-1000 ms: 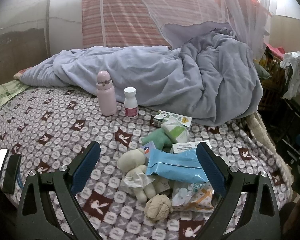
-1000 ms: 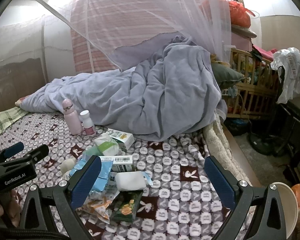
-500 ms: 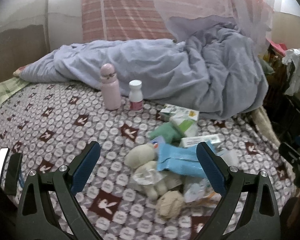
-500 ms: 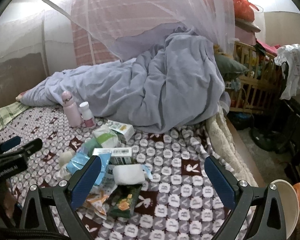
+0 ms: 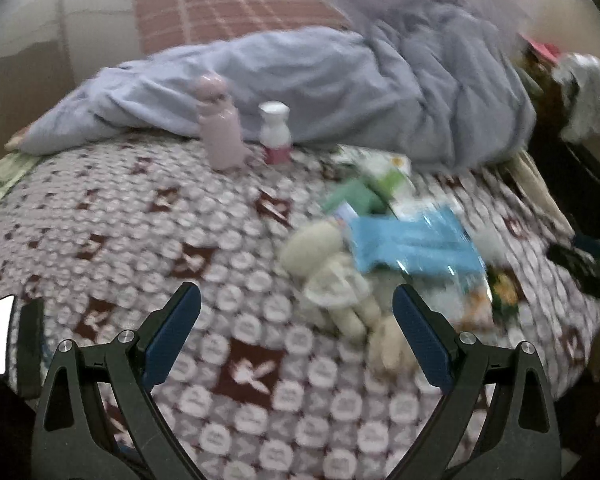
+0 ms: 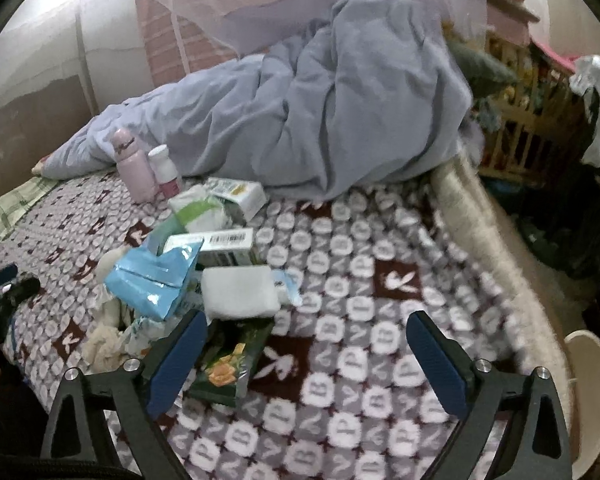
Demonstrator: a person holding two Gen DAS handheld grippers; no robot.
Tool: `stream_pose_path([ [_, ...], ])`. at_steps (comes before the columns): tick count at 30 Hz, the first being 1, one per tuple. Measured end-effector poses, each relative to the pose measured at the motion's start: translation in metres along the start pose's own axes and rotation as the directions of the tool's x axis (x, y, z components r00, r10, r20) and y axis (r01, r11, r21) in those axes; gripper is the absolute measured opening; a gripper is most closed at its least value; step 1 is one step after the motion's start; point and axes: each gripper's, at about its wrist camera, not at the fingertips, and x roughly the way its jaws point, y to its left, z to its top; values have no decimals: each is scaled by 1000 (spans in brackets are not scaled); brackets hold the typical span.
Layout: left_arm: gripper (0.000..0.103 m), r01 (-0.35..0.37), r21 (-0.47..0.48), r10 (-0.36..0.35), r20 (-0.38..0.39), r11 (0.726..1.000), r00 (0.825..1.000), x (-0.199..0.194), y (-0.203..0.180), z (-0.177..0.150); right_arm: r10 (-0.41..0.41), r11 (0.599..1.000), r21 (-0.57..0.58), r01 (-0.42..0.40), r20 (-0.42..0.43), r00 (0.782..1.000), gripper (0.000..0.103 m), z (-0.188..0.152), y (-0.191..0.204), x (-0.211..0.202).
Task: Collect trash
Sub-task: 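Grasp the white foam block with the right tool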
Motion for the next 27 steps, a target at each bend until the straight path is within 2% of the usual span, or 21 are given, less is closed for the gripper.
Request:
stream_pose_path([
  [6,95,122,54,-118,-71,991,990,16,-26,-17,62,998,5,-62,-62,996,99,5,5,27],
  [8,85,139,66,-132,-97,988,986,24,-34,-19,105,995,8,-104,-80,991,99,10,8,38],
  [12,70,173,63,-163,-146,983,976,43,-41,-20,165,986,10,-165,-118,979,99,18,16,59],
  [13,62,184,56,-173,-161,981,972,49,-43,-20,175,984,10,-175,-128,976,98,19,17,66],
  [14,47,194,52,-182,-173,980,968,54,-44,-20,181,983,12,-181,-135,974,97,19,18,71],
  [15,39,206,48,-193,-190,977,963,60,-46,-21,189,982,20,-189,-146,971,86,18,18,77],
  [16,26,218,42,-205,-209,975,956,64,-47,-22,204,979,32,-201,-160,966,66,18,17,82],
  [17,22,239,32,-225,-229,971,947,67,-48,-22,228,974,56,-222,-178,957,55,16,15,87],
  [20,15,272,47,-253,-240,961,937,64,-52,-22,252,967,77,-242,-156,955,51,13,11,84],
  [24,14,313,38,-298,-216,949,930,42,-52,-9,249,968,58,-245,-95,964,49,17,6,57],
  [27,14,321,46,-308,-180,946,934,24,-56,5,240,970,63,-236,-51,970,49,21,-5,33],
])
